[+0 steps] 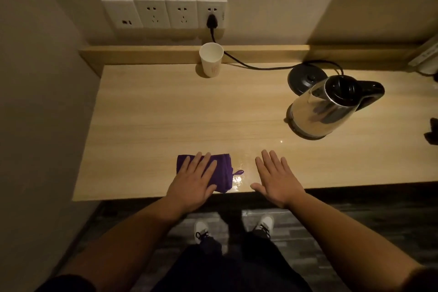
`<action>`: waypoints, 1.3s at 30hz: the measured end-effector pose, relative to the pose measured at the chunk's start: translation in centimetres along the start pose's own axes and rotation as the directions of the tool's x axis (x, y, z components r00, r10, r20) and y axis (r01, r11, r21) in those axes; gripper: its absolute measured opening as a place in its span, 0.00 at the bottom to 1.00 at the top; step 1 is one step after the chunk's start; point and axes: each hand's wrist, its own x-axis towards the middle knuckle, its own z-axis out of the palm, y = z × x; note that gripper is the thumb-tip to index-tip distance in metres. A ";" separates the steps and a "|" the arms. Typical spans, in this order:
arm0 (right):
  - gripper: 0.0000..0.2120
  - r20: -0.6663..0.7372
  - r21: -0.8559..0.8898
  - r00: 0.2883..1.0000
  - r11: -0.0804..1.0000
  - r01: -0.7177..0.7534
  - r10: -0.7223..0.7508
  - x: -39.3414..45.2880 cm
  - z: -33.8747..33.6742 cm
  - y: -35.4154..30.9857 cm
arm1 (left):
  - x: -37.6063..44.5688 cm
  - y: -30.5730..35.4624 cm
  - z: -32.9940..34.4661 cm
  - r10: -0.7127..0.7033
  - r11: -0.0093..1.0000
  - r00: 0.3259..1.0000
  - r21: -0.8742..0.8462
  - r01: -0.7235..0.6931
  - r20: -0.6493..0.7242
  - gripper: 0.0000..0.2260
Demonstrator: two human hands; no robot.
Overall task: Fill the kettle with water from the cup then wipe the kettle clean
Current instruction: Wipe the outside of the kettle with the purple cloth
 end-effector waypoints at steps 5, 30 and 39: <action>0.43 0.030 0.017 0.999 0.999 -0.040 0.039 -0.4 -0.4 -0.7 | 0.4 -0.5 0.7 0.043 0.999 0.998 0.020 -0.043 -0.044 0.30; 0.25 0.348 0.937 0.427 -0.312 -0.154 0.834 3.4 -20.6 20.1 | 2.7 1.4 -1.0 -0.090 0.996 0.982 -0.025 0.087 -0.164 0.20; 0.20 0.053 0.853 0.751 0.362 -0.377 0.658 4.3 -25.3 18.8 | 4.1 5.2 -2.2 -0.356 0.925 0.930 -0.180 0.336 -0.095 0.22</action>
